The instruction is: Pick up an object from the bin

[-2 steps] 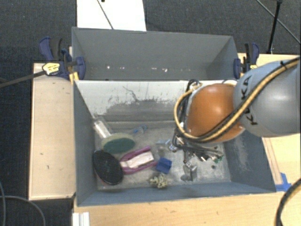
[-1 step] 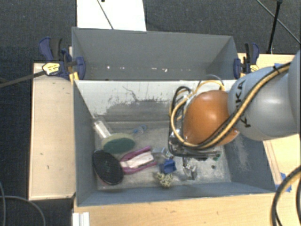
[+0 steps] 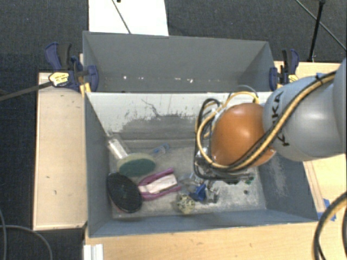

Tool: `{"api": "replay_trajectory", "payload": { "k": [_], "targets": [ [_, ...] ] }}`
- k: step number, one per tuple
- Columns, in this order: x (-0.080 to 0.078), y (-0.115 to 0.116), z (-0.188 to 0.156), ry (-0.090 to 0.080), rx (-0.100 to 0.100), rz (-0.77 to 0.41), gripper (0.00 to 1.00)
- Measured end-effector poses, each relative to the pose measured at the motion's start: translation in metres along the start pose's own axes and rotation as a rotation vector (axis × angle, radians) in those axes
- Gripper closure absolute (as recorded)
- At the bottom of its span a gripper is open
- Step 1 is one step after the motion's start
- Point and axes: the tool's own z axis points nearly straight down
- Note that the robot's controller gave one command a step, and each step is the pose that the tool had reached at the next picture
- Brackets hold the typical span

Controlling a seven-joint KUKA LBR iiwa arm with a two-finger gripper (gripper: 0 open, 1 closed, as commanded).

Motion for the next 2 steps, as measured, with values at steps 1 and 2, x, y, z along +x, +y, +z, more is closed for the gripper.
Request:
{"api": "replay_trajectory", "payload": {
  "k": [1,2],
  "targets": [
    [0.005,-0.023,-0.097,0.003,0.002,-0.047,1.00],
    [0.005,-0.025,-0.208,0.002,0.004,-0.037,1.00]
  ]
}}
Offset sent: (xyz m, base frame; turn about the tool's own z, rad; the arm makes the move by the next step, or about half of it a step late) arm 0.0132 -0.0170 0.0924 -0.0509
